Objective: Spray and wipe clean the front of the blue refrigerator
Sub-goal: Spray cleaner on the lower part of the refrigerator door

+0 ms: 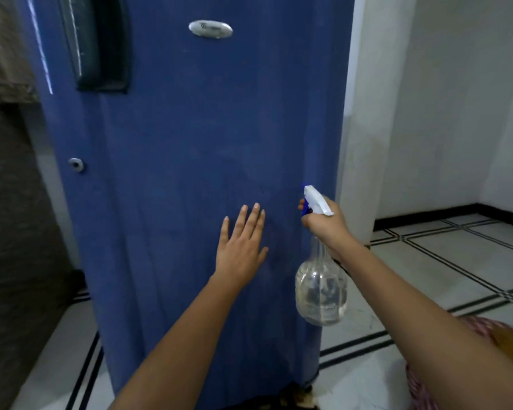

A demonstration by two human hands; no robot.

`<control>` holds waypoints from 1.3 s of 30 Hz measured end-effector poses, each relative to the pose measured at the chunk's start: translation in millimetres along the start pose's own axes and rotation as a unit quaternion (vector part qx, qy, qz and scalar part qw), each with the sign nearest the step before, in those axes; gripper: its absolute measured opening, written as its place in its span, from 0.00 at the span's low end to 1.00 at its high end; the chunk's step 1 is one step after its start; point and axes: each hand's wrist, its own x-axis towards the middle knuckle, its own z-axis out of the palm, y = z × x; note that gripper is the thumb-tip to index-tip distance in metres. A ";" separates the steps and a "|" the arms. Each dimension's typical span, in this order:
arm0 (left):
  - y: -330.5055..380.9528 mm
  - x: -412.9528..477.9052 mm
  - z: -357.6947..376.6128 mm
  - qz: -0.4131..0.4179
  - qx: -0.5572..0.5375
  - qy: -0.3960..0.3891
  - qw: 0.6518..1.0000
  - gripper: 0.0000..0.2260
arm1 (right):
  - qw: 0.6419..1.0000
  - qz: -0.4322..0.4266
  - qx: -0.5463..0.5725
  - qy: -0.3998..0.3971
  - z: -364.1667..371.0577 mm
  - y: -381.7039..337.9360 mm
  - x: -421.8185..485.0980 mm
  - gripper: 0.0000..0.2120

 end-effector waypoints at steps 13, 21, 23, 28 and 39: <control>-101.3 -9.3 -4.8 -0.101 0.060 0.181 0.976 0.33 | 0.986 -0.039 0.022 -0.162 74.7 -34.9 -17.0 0.14; -132.7 -19.2 -13.0 -0.133 0.042 0.197 0.970 0.33 | 0.962 -0.062 0.025 -0.264 118.1 -68.7 -31.2 0.16; -134.5 -20.0 -13.1 -0.131 0.045 0.200 0.970 0.34 | 0.963 -0.064 0.026 -0.262 121.9 -72.3 -31.4 0.16; -120.9 -16.6 -11.9 -0.093 0.052 0.181 0.978 0.36 | 0.977 -0.048 0.016 -0.206 112.0 -65.0 -28.1 0.13; -50.0 13.3 0.3 -0.007 0.051 0.144 0.988 0.30 | 0.996 -0.005 0.034 -0.082 40.2 -21.1 -11.5 0.14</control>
